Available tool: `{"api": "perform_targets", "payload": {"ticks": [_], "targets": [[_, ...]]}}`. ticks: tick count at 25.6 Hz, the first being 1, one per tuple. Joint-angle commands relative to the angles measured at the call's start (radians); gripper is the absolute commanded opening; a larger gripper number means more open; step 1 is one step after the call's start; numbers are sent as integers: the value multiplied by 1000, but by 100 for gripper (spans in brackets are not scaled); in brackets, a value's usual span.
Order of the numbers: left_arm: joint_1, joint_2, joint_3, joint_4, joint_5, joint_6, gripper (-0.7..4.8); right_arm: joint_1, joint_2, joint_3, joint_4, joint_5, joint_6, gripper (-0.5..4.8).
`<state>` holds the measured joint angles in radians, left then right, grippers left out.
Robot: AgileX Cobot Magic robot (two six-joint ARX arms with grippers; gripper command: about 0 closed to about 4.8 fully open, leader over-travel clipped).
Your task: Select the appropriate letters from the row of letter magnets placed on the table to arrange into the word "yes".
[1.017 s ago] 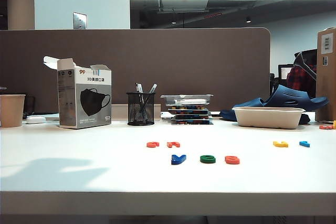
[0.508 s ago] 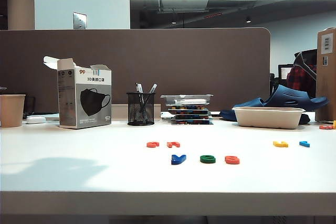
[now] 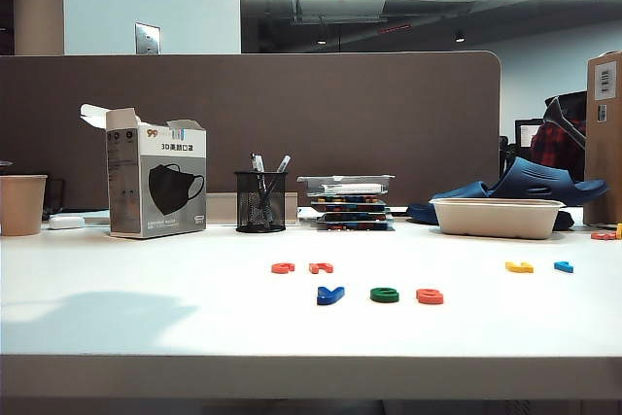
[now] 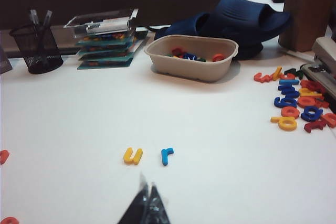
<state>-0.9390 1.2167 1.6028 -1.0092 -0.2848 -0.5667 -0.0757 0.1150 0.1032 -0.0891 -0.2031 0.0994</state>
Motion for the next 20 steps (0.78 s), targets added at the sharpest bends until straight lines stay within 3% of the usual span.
{"api": "perform_targets", "payload": {"ticks": [1, 8, 15, 20], "targets": [[-1, -2, 3, 9, -7, 21, -5, 0, -34, -33, 71, 0, -39, -1], [-1, -2, 3, 23, -11, 65, -5, 0, -119, -85, 75, 3, -51, -1], [14, -2, 3, 236, -107, 374, -5, 0, -116, -103, 64, 3, -51, -1], [153, -3, 33, 277, -72, 450, -5, 0, -116, -103, 63, 3, -51, -1]]}}
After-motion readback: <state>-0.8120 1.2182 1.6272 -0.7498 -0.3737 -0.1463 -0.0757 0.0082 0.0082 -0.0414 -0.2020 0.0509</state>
